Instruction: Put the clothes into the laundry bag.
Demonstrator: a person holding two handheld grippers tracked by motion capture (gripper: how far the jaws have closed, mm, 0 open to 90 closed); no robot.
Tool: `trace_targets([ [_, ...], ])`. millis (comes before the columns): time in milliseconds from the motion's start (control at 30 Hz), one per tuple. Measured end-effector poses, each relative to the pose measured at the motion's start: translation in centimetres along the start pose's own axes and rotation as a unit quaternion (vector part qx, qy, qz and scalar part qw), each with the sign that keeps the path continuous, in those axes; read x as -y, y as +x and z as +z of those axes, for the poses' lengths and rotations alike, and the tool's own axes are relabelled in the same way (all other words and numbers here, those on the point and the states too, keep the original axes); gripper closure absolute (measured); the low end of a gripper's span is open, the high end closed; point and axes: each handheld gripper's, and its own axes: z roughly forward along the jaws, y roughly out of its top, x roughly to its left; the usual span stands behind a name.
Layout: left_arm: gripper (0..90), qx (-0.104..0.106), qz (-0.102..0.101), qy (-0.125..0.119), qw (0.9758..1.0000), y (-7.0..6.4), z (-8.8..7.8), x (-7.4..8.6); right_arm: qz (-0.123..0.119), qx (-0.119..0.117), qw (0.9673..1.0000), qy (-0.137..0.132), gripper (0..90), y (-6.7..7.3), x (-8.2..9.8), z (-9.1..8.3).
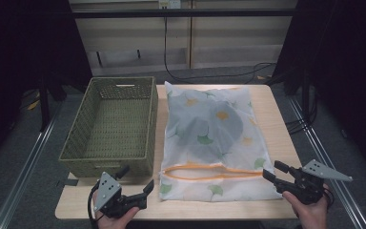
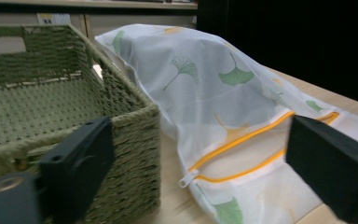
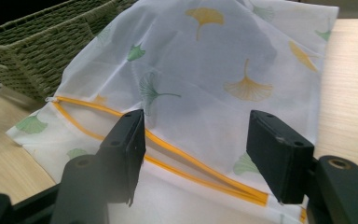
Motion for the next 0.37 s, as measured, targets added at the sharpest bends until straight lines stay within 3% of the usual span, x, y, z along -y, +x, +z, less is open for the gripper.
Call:
trace_targets([
  [67, 5.1, 0.003, -0.011, -0.005, 0.9999, 0.27, -0.10, 0.44, 0.004, 0.004, 1.0000, -0.006, 37.5, -0.18, 0.00, -0.33],
  [133, 4.1, -0.012, -0.017, -0.008, 0.9997, 0.30, -0.21, 0.52, 0.015, 0.003, 0.9999, -0.007, 36.3, -0.62, -0.05, -0.12],
  [233, 3.6, -0.005, -0.047, -0.021, 0.9987, 0.63, -0.09, 0.52, 0.014, 0.006, 0.9999, -0.003, 35.9, -0.74, -0.11, 0.05],
  [300, 3.5, -0.028, -0.050, -0.017, 0.9982, 0.69, 0.07, 0.53, 0.007, 0.009, 0.9999, -0.002, 35.7, -0.75, -0.25, 0.24],
  [367, 3.5, -0.034, -0.049, -0.015, 0.9981, 0.67, 0.08, 0.56, 0.003, 0.011, 0.9999, 0.000, 35.6, -0.70, -0.37, 0.51],
])
